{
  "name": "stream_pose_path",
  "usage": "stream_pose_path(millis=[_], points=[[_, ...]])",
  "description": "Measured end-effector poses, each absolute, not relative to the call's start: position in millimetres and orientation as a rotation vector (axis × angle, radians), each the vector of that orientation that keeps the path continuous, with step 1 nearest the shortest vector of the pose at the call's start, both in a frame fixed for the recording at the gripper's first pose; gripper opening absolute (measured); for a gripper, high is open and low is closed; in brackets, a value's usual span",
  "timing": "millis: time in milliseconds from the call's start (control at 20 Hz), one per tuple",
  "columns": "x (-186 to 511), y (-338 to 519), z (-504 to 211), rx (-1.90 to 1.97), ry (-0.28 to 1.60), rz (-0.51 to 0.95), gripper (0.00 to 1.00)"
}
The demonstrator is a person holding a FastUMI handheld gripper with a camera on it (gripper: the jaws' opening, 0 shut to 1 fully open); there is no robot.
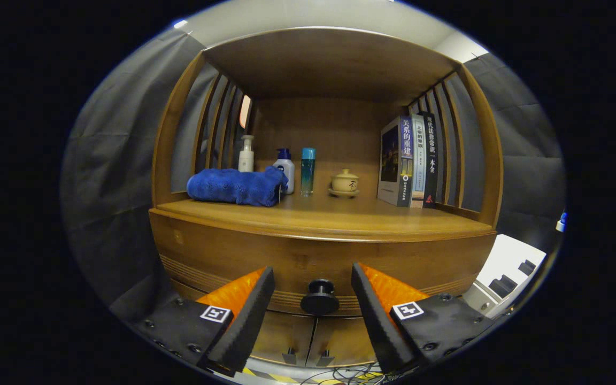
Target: Pull open the drawer, take out the items inside it, and place them on the countertop above the cabinet.
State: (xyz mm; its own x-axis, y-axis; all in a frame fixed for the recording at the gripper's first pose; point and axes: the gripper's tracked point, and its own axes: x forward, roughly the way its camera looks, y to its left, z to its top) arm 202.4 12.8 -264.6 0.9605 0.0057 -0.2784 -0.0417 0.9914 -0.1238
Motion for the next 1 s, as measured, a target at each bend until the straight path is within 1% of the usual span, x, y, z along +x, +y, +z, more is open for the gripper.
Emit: stream_pose_path(millis=[250,550,850,1000], points=[[222,7,-279,-0.120,0.269,-0.002,0.76],[220,2,-287,-0.147,0.250,-0.047,0.53],[221,1,-290,-0.105,0.243,-0.039,0.53],[220,0,-291,-0.118,0.246,-0.054,0.47]])
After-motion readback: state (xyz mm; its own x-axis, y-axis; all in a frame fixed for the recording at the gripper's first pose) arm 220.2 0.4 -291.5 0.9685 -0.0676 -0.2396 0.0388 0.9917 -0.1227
